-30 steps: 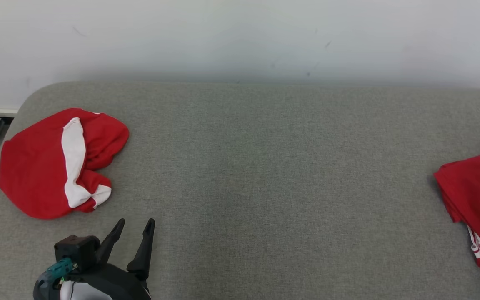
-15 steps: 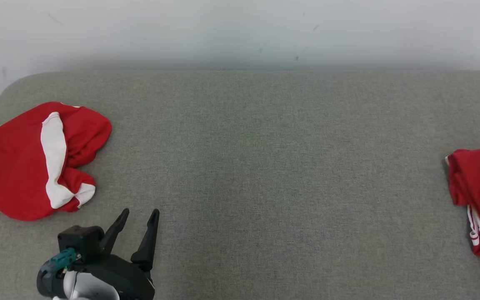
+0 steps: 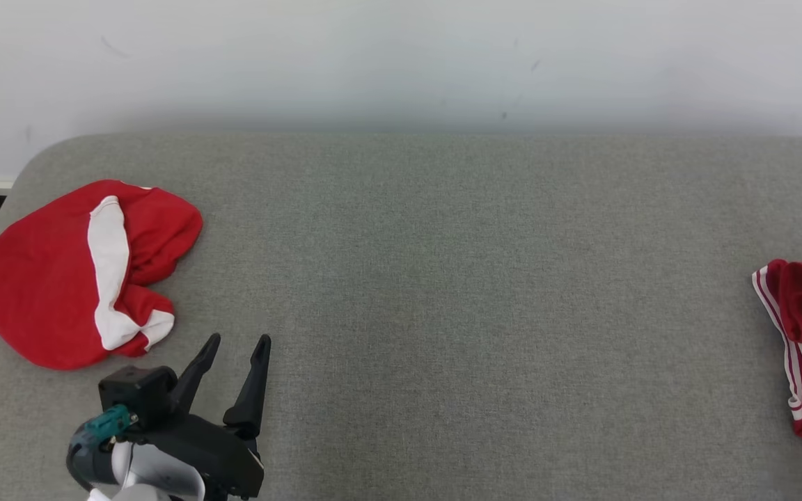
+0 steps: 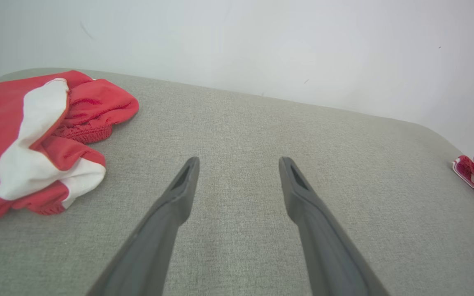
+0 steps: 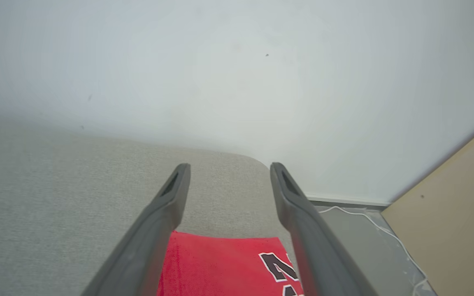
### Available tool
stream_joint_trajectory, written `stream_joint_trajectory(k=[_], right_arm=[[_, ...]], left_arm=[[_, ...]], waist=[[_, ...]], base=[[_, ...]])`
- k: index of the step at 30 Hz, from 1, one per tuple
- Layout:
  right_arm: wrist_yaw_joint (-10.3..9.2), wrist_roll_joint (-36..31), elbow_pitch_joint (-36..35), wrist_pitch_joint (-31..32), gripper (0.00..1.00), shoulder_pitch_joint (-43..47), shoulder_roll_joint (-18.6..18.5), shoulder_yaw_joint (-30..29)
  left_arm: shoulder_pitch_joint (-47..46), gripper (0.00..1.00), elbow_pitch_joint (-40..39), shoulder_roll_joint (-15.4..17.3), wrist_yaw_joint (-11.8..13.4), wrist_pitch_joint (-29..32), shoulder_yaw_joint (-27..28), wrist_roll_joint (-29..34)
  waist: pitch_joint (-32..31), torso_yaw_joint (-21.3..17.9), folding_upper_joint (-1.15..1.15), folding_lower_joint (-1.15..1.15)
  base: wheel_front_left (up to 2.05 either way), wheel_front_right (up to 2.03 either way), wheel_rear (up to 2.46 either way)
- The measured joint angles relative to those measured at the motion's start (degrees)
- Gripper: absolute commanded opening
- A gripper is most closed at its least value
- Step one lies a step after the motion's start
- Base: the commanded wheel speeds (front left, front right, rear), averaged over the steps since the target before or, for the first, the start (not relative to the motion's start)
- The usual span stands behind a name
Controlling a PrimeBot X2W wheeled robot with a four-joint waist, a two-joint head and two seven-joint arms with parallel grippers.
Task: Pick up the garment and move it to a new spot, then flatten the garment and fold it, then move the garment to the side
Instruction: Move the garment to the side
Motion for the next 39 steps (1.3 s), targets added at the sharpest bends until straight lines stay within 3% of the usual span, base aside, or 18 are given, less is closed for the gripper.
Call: stream_joint_trajectory(k=[7, 14, 19, 29, 39], right_arm=[[-0.12, 4.3, -2.9, -3.5, 1.0, 1.3, 9.7, 0.3], [-1.66, 6.2, -9.1, -6.3, 1.0, 10.3, 18.5, 2.3], [-2.14, 5.7, -13.2, -7.4, 1.0, 14.1, 21.5, 5.6], [-7.03, 2.8, -17.3, -9.0, 1.0, 20.5, 25.3, 7.1], [-7.44, 2.9, -19.1, -9.9, 1.0, 24.3, 29.2, 9.5]], left_arm=[[-1.1, 1.0, 0.6, 0.1, -0.4, -2.3, 0.2, 0.7], [-0.9, 1.0, 1.2, 0.1, 0.4, -4.3, 1.2, 1.1], [1.1, 1.0, 1.2, 0.5, 0.7, -5.1, 2.2, 1.1], [4.4, 1.0, 1.5, 1.2, 1.1, -5.6, 2.9, 1.0], [6.8, 1.0, 1.0, 1.2, 1.6, -5.6, 3.3, 1.0]], waist=[[-2.1, 0.5, 0.0, 0.0], [-5.3, 0.9, 0.0, 0.0], [-7.2, 1.1, 0.0, 0.0], [-9.7, 0.4, -0.01, 0.0], [-10.6, -0.4, -0.01, 0.0]], base=[[0.0, 0.0, 0.0], [0.0, 0.0, 0.0], [0.0, 0.0, 0.0], [0.0, 0.0, 0.0], [0.0, 0.0, 0.0]])
